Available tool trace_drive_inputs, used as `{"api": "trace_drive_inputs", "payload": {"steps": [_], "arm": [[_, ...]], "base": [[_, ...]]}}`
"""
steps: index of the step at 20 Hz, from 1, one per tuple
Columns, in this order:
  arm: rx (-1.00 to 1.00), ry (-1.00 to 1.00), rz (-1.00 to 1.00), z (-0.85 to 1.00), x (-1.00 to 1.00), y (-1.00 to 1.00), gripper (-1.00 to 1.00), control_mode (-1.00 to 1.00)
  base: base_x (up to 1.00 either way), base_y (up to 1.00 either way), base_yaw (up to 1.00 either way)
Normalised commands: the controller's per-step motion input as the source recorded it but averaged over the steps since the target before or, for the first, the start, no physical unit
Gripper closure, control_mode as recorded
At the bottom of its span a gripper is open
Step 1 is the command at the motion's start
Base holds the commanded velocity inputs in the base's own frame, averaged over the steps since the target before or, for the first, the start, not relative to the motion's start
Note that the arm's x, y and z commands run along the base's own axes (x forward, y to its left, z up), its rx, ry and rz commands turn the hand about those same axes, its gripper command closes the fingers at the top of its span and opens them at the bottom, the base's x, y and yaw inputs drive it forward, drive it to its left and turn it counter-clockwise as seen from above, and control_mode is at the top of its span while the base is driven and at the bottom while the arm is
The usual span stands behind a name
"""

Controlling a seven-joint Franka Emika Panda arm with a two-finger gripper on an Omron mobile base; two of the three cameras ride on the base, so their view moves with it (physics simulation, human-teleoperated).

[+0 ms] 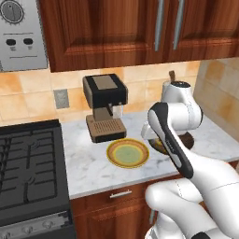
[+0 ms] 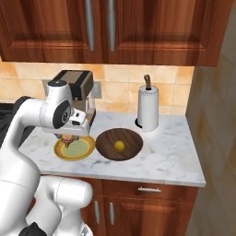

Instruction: Place the chicken drumstick on the plate and place the lemon on the same plate.

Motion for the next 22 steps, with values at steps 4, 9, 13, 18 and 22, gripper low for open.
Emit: {"api": "trace_drive_inputs", "payload": {"steps": [4,9,13,18,22], "arm": [[0.00,0.00,0.00,0.00,0.00,0.00,1.00,1.00],[0.00,0.00,0.00,0.00,0.00,0.00,1.00,1.00],[0.00,0.00,0.09,-0.10,0.29,0.00,1.00,-1.00],[0.00,0.00,0.05,-0.29,0.37,0.29,1.00,-1.00],[0.00,0.00,0.00,-0.39,0.19,0.47,1.00,-1.00]], "base": [[0.48,0.00,0.00],[0.47,0.00,0.01],[0.12,0.00,0.02],[0.00,0.00,0.00],[0.00,0.00,0.00]]}}
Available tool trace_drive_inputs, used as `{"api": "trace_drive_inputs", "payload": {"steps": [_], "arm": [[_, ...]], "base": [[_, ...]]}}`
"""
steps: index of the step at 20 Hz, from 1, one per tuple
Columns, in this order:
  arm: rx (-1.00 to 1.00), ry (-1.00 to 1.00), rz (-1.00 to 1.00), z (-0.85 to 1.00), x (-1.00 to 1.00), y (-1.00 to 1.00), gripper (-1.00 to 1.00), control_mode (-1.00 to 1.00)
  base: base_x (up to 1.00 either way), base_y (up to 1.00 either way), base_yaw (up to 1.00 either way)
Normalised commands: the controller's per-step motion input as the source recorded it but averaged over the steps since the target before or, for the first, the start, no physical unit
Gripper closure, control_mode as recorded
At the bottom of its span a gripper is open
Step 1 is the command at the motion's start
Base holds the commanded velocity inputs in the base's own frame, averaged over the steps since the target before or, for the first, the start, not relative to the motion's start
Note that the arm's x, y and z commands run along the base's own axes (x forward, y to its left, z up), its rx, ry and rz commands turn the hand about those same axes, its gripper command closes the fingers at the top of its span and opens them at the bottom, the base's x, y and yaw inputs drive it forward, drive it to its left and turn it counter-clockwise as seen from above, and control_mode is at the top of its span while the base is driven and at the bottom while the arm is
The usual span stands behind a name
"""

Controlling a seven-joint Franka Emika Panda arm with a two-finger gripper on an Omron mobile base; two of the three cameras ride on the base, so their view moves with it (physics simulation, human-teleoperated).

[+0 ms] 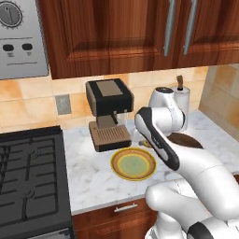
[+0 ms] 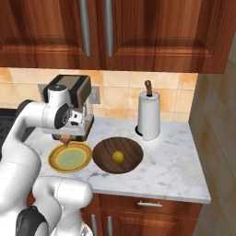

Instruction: Place the chicken drumstick on the plate and place the lemon on the same plate.

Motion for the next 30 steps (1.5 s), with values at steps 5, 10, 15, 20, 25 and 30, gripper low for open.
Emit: {"api": "trace_drive_inputs", "payload": {"steps": [5,10,15,20,25,30], "arm": [[0.00,0.00,-0.01,-0.30,0.02,0.38,1.00,-1.00],[0.00,0.00,-0.02,-0.29,0.00,0.46,1.00,-1.00],[0.00,0.00,-0.02,-0.29,0.00,0.33,1.00,-1.00],[0.00,0.00,0.00,-0.28,0.11,0.02,1.00,-1.00],[0.00,0.00,0.00,-0.33,0.07,0.00,1.00,-1.00],[0.00,0.00,0.00,-0.31,0.16,0.04,1.00,-1.00]], "base": [[0.00,0.00,0.00],[0.00,0.00,0.00],[0.00,0.00,0.00],[0.00,0.00,0.00],[0.00,0.00,0.00],[0.00,0.00,0.00]]}}
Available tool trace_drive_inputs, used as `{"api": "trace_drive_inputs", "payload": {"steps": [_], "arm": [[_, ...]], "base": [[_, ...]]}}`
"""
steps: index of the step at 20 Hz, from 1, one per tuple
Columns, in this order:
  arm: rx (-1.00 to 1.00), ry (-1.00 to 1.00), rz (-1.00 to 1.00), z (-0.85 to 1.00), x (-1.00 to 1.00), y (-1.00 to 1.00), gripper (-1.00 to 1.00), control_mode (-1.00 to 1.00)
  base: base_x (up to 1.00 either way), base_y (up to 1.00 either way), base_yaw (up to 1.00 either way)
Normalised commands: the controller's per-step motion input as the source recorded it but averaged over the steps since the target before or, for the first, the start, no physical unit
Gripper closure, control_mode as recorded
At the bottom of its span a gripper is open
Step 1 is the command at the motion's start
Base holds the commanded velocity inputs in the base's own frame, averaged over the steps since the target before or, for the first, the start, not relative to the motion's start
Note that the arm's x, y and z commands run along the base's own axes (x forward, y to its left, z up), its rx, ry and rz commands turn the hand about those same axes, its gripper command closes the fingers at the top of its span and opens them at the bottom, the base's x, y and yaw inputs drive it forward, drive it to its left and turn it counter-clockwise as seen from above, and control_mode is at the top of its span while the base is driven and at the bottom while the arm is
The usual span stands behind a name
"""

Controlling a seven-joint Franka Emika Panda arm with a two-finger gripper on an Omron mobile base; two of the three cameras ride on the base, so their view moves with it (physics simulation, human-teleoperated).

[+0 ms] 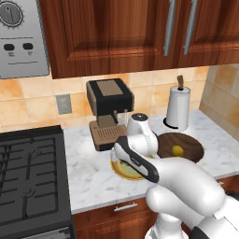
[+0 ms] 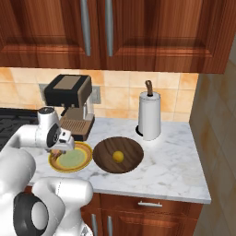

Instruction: Place the chicken drumstick on the plate and place the lemon on the same plate.

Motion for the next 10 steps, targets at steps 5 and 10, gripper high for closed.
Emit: {"api": "trace_drive_inputs", "payload": {"steps": [5,10], "arm": [[0.00,0.00,0.00,-0.28,0.29,0.05,1.00,-1.00],[0.00,0.00,0.00,-0.17,0.22,0.02,1.00,-1.00]], "base": [[0.00,0.00,0.00],[0.00,0.00,0.00]]}}
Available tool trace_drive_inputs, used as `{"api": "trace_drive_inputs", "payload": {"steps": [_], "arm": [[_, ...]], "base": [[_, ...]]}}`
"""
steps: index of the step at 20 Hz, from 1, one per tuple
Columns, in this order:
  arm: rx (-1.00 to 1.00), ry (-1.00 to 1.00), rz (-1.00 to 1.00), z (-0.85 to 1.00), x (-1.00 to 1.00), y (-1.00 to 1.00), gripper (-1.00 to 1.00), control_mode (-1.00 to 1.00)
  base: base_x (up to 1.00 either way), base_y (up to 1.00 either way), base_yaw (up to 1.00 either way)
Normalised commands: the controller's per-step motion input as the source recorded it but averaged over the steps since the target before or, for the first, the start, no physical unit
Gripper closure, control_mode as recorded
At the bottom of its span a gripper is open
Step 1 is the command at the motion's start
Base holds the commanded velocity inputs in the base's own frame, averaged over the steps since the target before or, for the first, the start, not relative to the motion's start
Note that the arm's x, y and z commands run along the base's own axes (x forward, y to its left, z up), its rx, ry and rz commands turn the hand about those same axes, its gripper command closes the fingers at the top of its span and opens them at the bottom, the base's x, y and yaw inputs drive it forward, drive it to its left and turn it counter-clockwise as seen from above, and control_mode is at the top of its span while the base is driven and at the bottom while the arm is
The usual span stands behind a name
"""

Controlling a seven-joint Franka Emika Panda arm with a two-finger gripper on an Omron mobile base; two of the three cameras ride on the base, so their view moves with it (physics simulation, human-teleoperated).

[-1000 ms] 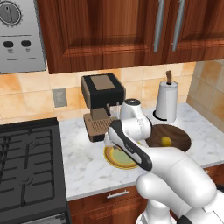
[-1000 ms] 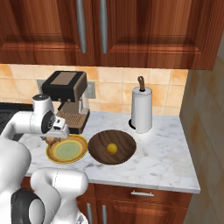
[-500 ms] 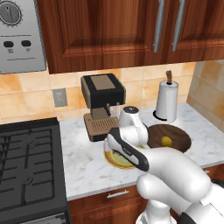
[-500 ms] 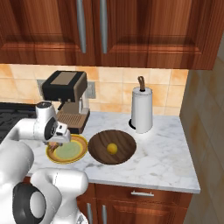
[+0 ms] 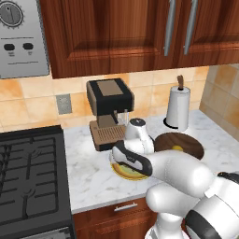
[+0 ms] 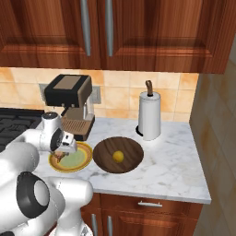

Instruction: Place the chicken drumstick on the plate and place the lemon on the same plate.

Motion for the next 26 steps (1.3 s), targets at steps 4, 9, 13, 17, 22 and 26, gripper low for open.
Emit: {"api": "trace_drive_inputs", "payload": {"steps": [4,9,13,17,22,26], "arm": [[0.00,0.00,0.00,-0.14,0.17,0.07,1.00,-1.00],[0.00,0.00,0.00,-0.19,0.10,0.10,1.00,-1.00],[0.00,0.00,0.00,-0.16,0.06,0.05,1.00,-1.00],[0.00,0.00,0.00,-0.20,0.12,0.00,-1.00,-1.00],[0.00,0.00,0.00,-0.03,0.05,0.00,-1.00,-1.00],[0.00,0.00,0.00,0.00,0.00,0.00,-1.00,-1.00]], "base": [[0.00,0.00,0.00],[0.00,0.00,0.00],[0.00,0.00,0.00],[0.00,0.00,0.00],[0.00,0.00,0.00],[0.00,0.00,0.00]]}}
